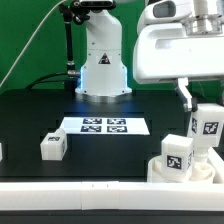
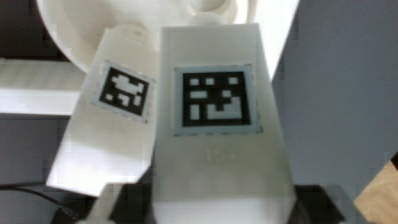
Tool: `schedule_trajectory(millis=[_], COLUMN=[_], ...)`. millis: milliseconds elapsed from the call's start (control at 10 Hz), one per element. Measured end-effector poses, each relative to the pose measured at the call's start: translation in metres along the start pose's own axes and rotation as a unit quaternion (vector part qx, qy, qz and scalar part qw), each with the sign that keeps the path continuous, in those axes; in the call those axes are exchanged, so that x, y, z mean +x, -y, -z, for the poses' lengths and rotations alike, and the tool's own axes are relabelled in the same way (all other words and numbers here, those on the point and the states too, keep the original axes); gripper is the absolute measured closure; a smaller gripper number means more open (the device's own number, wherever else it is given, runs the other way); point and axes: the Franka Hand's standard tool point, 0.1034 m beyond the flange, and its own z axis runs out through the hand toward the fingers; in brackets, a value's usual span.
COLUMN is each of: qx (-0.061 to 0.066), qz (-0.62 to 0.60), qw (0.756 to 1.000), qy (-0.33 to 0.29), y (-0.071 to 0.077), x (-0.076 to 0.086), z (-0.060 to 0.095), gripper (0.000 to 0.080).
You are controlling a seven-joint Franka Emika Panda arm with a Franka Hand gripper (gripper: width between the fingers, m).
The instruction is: Assemble stool
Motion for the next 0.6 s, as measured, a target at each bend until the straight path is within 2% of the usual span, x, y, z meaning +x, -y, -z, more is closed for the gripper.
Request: schedule_trajectory(millis=[600], qx=[-0.002], qz=[0.001], qw=[1.0], qy=[0.006], y=[-0.0001], x=[-0.0077], z=[-0.0076], gripper=[0.0463])
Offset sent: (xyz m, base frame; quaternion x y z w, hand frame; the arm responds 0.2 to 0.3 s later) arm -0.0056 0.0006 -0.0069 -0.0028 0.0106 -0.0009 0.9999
